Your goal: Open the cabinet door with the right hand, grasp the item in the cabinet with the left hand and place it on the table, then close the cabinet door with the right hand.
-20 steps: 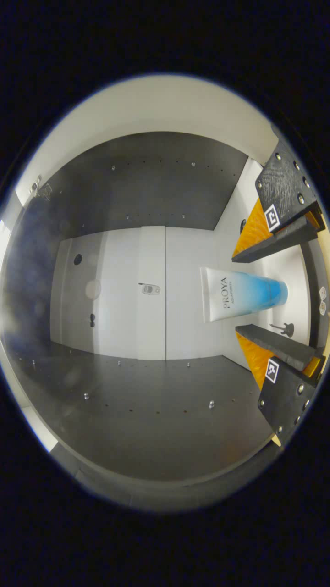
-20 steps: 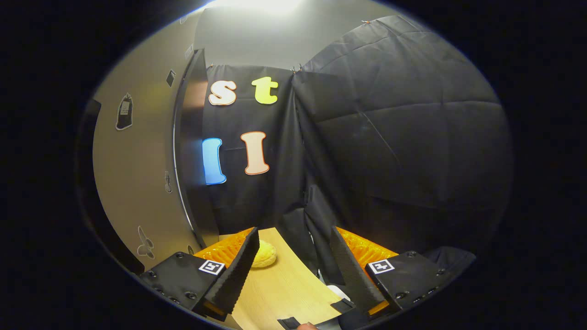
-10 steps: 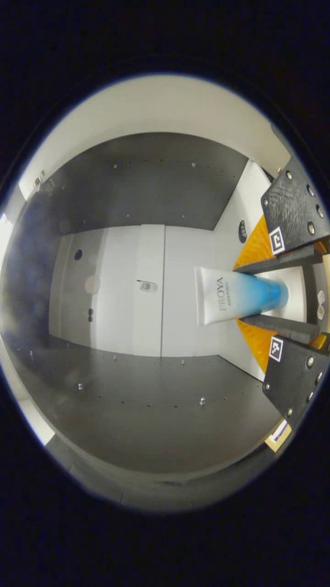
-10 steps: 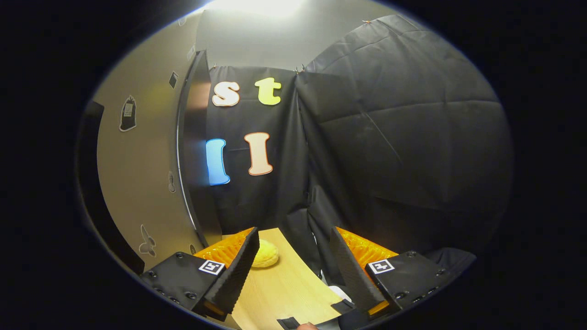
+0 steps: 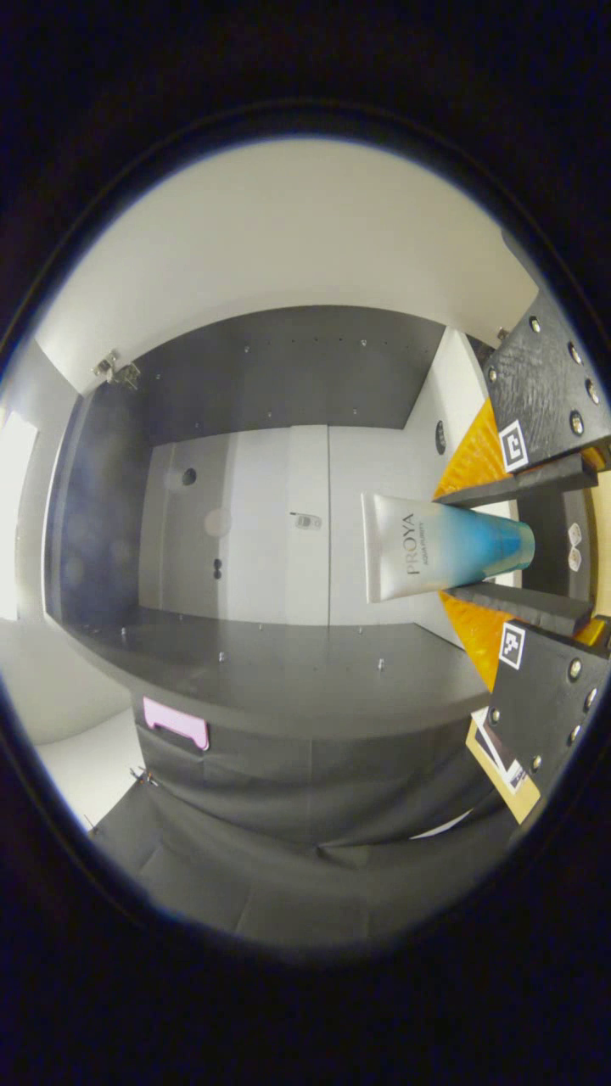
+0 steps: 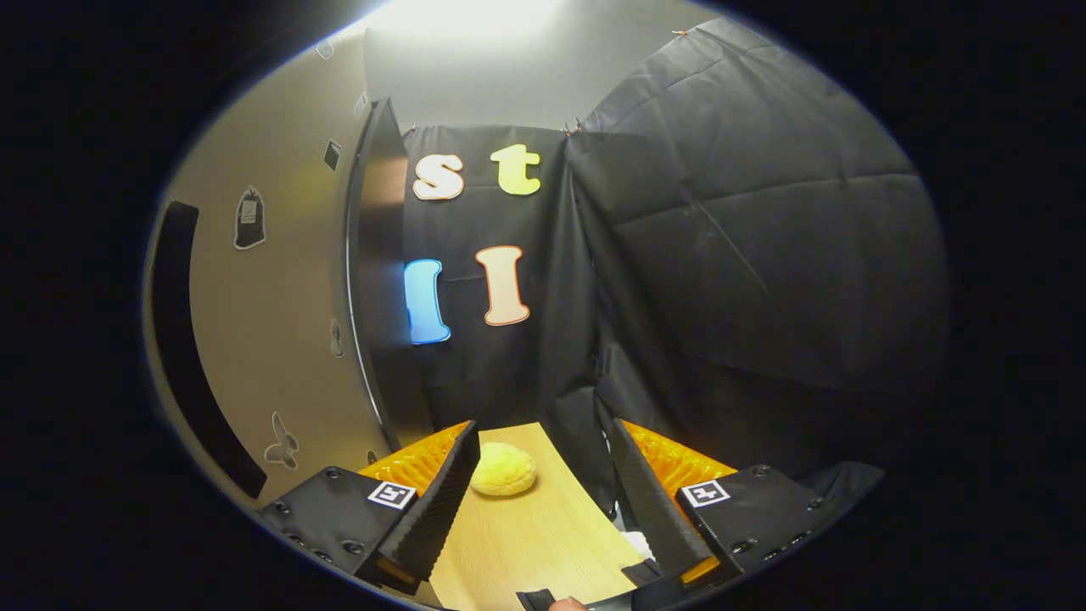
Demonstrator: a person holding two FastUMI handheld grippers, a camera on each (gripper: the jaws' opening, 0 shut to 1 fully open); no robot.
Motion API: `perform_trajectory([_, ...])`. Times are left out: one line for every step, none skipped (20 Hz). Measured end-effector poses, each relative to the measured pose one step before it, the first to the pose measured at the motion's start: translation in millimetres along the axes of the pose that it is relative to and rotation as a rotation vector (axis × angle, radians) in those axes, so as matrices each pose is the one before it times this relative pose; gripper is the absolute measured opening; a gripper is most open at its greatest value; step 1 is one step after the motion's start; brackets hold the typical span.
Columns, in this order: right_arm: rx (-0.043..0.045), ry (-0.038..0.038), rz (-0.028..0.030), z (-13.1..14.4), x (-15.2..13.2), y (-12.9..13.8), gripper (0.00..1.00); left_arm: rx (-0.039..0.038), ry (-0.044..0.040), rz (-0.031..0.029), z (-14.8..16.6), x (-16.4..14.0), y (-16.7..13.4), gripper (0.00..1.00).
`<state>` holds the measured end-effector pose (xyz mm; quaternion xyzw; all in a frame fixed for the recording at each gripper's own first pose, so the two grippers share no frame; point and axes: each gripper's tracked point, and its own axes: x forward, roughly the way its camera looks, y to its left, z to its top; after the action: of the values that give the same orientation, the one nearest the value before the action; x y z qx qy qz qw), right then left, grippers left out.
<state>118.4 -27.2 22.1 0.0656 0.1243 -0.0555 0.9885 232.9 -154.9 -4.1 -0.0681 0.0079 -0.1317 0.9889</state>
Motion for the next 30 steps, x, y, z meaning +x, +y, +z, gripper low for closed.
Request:
perform_trajectory([-0.00196,0.00244,0.01355,-0.80,2.33,1.07,0.98,-0.00411,0.00081,0.01029,-2.57,-11.20,3.23,0.52])
perform_trajectory([-0.00249,-0.00073,0.01131,-0.57,2.39,0.20,0.93,-0.00468,0.00287,0.01074,-3.19,-12.51,3.19,0.53])
perform_trajectory([-0.00296,-0.00214,0.00944,-0.37,-0.73,0.80,0.93,-0.00341,0.00452,0.01305,-3.35,-9.69,4.25,0.53])
perform_trajectory([-0.00132,-0.00191,0.00766,-1.36,-1.57,1.01,0.98,-0.00305,0.00527,0.01069,-4.73,-11.98,5.39,0.53])
perform_trajectory([0.00067,-0.00063,0.00719,-0.74,0.37,0.39,0.98,-0.00266,0.00518,0.01051,-5.94,-11.89,4.31,0.46])
perform_trajectory([0.00334,-0.00172,0.00920,-1.11,0.18,0.71,0.98,-0.00257,0.00284,0.00663,-4.70,-9.30,2.69,0.46])
perform_trajectory([0.00420,-0.00443,0.01057,-0.27,0.32,0.96,0.98,0.00061,0.00531,0.00968,-5.05,-9.93,4.09,0.48])
perform_trajectory([0.00327,-0.00254,0.00778,-0.95,1.30,0.78,0.93,0.00272,0.00256,0.01002,-7.75,-11.84,4.73,0.50])
perform_trajectory([0.00084,-0.00271,0.00448,-0.14,0.66,-0.25,0.93,0.00243,0.00097,0.00903,-5.76,-10.81,5.24,0.50])
perform_trajectory([-0.00080,0.00129,0.00217,-2.72,-0.49,-0.66,0.93,0.00183,0.00432,0.00725,-7.86,-9.73,1.83,0.46])
perform_trajectory([0.00019,0.00091,0.00383,-1.79,-0.61,-0.98,0.93,0.00024,0.00554,0.00695,-7.36,-9.48,2.93,0.53])
perform_trajectory([0.00010,-0.00145,0.00697,-1.77,-1.32,0.42,0.98,-0.00038,0.00424,0.00710,-7.57,-9.21,2.67,0.53])
perform_trajectory([-0.00113,-0.00100,0.00510,-0.87,-0.31,0.24,0.98,0.00061,0.00525,0.00889,-7.39,-9.21,3.36,0.52])
perform_trajectory([-0.00226,-0.00092,0.00332,-1.61,0.14,-0.28,0.98,0.00063,0.00501,0.00618,-9.96,-7.60,2.60,0.51])
perform_trajectory([-0.00129,-0.00004,-0.00098,-0.80,0.24,-0.93,0.98,-0.00164,0.00488,0.00678,-9.24,-7.25,2.65,0.51])
perform_trajectory([0.00185,0.00073,-0.00107,-1.24,0.31,-0.15,0.93,-0.00556,0.00326,0.00454,-10.67,-6.43,1.59,0.50])
perform_trajectory([0.00424,0.00201,0.00319,-0.77,0.84,1.27,0.93,-0.00654,0.00774,0.00309,-10.82,-6.18,1.70,0.50])
perform_trajectory([0.00442,-0.00066,0.00376,0.27,1.24,2.04,0.93,-0.00411,0.00707,0.00608,-12.30,-6.78,3.05,0.50])
perform_trajectory([0.00183,-0.00197,0.00342,0.78,0.32,1.10,0.98,-0.00050,0.00776,0.00715,-11.35,-5.16,3.04,0.50])
perform_trajectory([-0.00178,0.00068,0.00243,-1.25,0.15,1.25,0.98,-0.00034,0.00768,0.00602,-13.55,-6.61,4.95,0.50])
perform_trajectory([-0.00726,0.00177,-0.00154,-0.24,1.09,0.02,0.98,-0.00386,0.01026,0.00245,-11.69,-5.56,2.85,0.50])
perform_trajectory([-0.01163,0.00046,-0.00675,-1.32,1.51,-0.27,0.98,-0.00886,0.00655,0.00364,-10.87,-4.31,2.29,0.53])
perform_trajectory([-0.00631,-0.00181,-0.00329,-0.38,1.41,-0.22,0.98,-0.00488,0.00686,0.00676,-10.21,-3.47,4.14,0.53])
perform_trajectory([-0.00182,-0.00058,-0.00201,-0.81,0.57,2.27,0.98,0.00406,0.00883,0.01177,-12.56,-2.89,5.17,0.46])
perform_trajectory([0.00130,-0.00003,-0.00021,-1.00,1.65,1.28,0.98,0.01147,0.01086,0.01389,-11.82,-1.39,6.76,0.53])
perform_trajectory([0.00132,0.00270,-0.00186,-2.38,0.55,1.19,0.98,0.00963,0.01010,0.01027,-12.44,-1.66,5.41,0.46])
perform_trajectory([-0.00107,0.00395,-0.00018,-1.85,0.66,1.02,0.98,0.00386,0.01499,0.00763,-14.22,1.10,4.18,0.46])
perform_trajectory([-0.00464,0.00993,0.00109,-3.39,1.49,1.72,0.93,0.00011,0.01521,0.00800,-13.80,-0.54,4.18,0.46])
perform_trajectory([-0.00661,0.01005,0.00132,-2.49,1.72,1.32,0.93,-0.00296,0.00800,0.00999,-12.60,0.83,3.76,0.47])
perform_trajectory([-0.00643,0.00490,-0.00215,-1.48,1.16,0.25,0.98,-0.00176,0.01049,0.01043,-11.98,2.57,3.71,0.47])
